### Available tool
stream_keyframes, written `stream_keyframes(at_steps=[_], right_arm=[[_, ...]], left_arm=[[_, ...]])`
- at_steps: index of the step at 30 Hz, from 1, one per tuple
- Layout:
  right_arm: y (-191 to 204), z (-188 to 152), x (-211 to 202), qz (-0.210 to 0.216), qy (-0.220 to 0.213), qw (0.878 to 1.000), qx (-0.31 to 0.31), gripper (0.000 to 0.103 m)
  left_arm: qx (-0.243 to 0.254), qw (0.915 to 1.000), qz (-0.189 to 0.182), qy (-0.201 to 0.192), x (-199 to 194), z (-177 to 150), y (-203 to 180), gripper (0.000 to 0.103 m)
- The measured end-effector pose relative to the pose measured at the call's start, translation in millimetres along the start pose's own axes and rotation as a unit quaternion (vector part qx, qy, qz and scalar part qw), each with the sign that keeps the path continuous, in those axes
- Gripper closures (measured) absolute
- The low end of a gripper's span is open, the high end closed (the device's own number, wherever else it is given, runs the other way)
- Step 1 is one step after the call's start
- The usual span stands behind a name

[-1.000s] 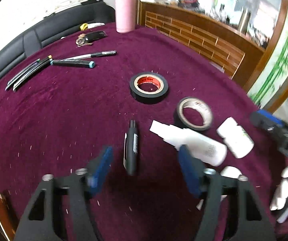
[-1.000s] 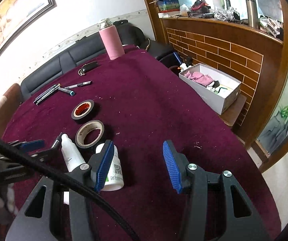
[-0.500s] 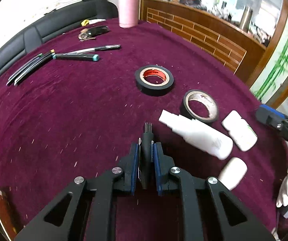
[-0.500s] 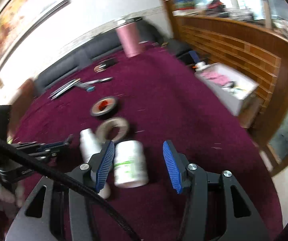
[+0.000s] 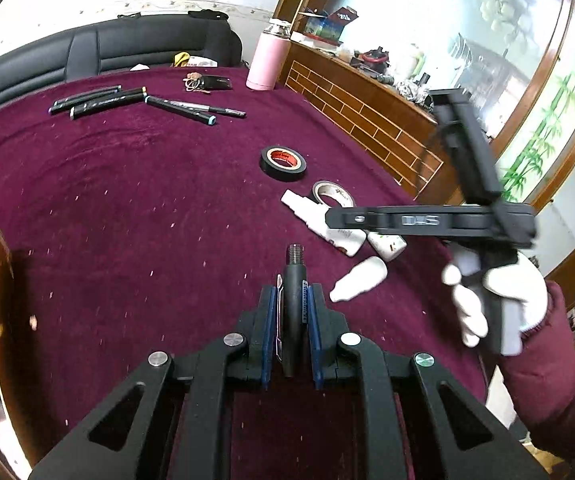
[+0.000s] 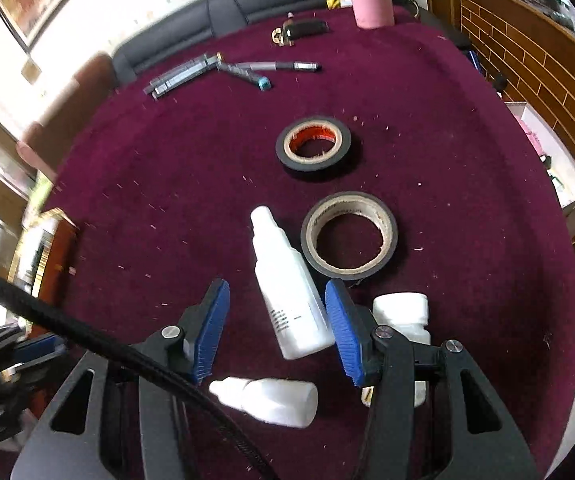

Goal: Organize objects
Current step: 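Grasp the white spray bottle with the right tool, then carry marker and spray bottle into the white box and release both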

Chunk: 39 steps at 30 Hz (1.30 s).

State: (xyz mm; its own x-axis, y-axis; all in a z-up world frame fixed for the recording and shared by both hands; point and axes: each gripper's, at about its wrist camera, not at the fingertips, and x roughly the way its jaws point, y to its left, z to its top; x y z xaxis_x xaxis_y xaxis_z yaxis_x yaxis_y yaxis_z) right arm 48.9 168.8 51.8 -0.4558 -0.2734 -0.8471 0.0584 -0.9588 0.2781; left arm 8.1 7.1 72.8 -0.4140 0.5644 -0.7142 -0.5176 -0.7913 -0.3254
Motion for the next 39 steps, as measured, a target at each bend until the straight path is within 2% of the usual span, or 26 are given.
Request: stream_keyframes(at_steps=[5,8,10,11,14,19,24,30,36,39], right_arm=[[7.6,7.1,22.9,-0.046,0.020,0.999,-0.011,0.064],[18.1,10.4,28.7,-0.086,0.010,0.996,-0.034,0.075],[23.6,11.0,30.6,-0.099,0.010,0.994,-0.040,0.075],[23.8,10.4,29.1,-0.092,0.012,0.995,-0.038,0.076],[23.9,8.4,20.6,-0.067,0.007,0.997,-0.024,0.076],[41.3,1.0,-2.6,0.031,-0.006,0.999,0.001,0.075],[89.2,-7.7,-16.2,0.138,0.000,0.990,-0.006,0.075],[174.6,-19.6,-4.5,0.230,0.041,0.971,-0.049,0.075],[262.4,-40.8,27.0,0.267,0.091,0.954,-0.103,0.074],[299.9,-54.6,42.9,0.275,0.117,0.946,-0.125,0.074]], left_arm=[[-0.019,0.9998,-0.007,-0.004,-5.6,-11.5,12.7,0.091],[-0.032,0.9994,-0.013,-0.005,-8.3,-19.4,19.1,0.091],[-0.043,0.9989,-0.016,-0.007,-11.8,-25.2,25.1,0.091],[-0.047,0.9987,-0.017,-0.008,-14.3,-28.1,27.3,0.091],[-0.058,0.9980,-0.018,-0.018,-24.7,-35.2,36.3,0.091],[-0.084,0.9950,-0.025,-0.048,-50.0,-46.1,54.3,0.091],[-0.108,0.9903,-0.020,-0.085,-91.0,-66.1,72.3,0.091],[-0.158,0.9784,0.043,-0.127,-150.9,-104.0,119.7,0.091],[-0.220,0.9548,0.141,-0.142,-196.3,-148.7,177.3,0.090],[-0.244,0.9454,0.160,-0.144,-206.7,-167.3,198.6,0.090]])
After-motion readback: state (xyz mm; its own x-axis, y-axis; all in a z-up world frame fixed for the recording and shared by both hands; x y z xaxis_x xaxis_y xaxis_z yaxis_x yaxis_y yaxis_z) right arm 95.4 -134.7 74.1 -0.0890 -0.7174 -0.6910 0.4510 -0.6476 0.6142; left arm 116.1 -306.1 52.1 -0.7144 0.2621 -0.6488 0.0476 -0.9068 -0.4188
